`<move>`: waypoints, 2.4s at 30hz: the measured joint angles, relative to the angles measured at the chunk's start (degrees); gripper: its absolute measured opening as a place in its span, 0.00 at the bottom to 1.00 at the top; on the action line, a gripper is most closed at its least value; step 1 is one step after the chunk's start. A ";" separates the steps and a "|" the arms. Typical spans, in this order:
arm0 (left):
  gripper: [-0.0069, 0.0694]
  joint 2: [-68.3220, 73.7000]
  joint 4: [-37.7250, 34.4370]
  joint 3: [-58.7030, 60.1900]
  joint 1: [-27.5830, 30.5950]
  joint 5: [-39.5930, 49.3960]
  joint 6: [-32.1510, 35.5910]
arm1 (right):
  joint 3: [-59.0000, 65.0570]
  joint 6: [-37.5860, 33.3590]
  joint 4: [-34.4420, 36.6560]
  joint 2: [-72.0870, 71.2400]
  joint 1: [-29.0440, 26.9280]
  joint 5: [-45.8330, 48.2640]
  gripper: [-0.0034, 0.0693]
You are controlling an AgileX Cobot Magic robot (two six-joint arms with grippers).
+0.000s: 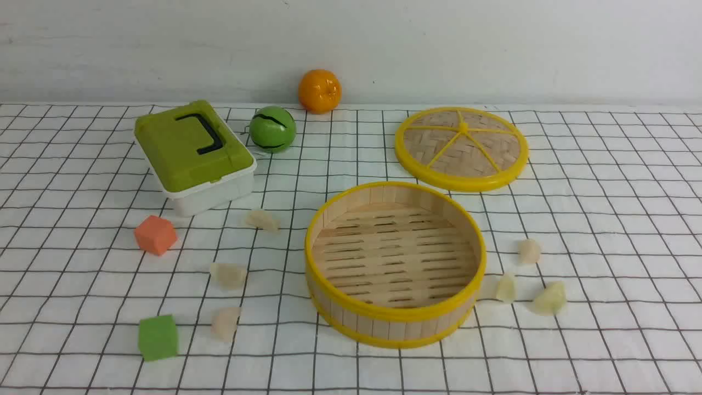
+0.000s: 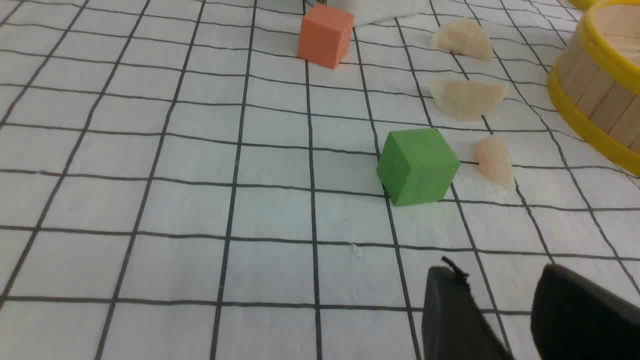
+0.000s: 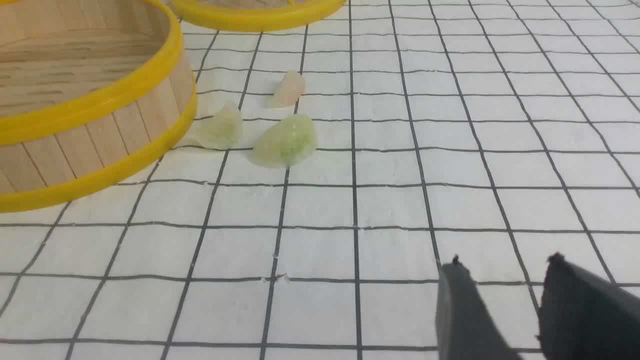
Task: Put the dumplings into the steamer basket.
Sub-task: Use the left arm to grab a dumpling
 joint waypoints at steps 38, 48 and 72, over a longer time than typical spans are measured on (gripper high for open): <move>0.40 0.00 0.00 0.00 0.00 0.00 0.00 | 0.00 0.00 -0.05 0.00 0.00 0.00 0.38; 0.40 0.00 0.00 0.00 0.00 0.06 0.00 | 0.00 0.00 -0.16 0.00 0.00 0.00 0.35; 0.07 0.00 -3.02 0.00 0.00 0.11 0.00 | 0.00 0.00 -0.37 0.00 0.00 0.00 0.02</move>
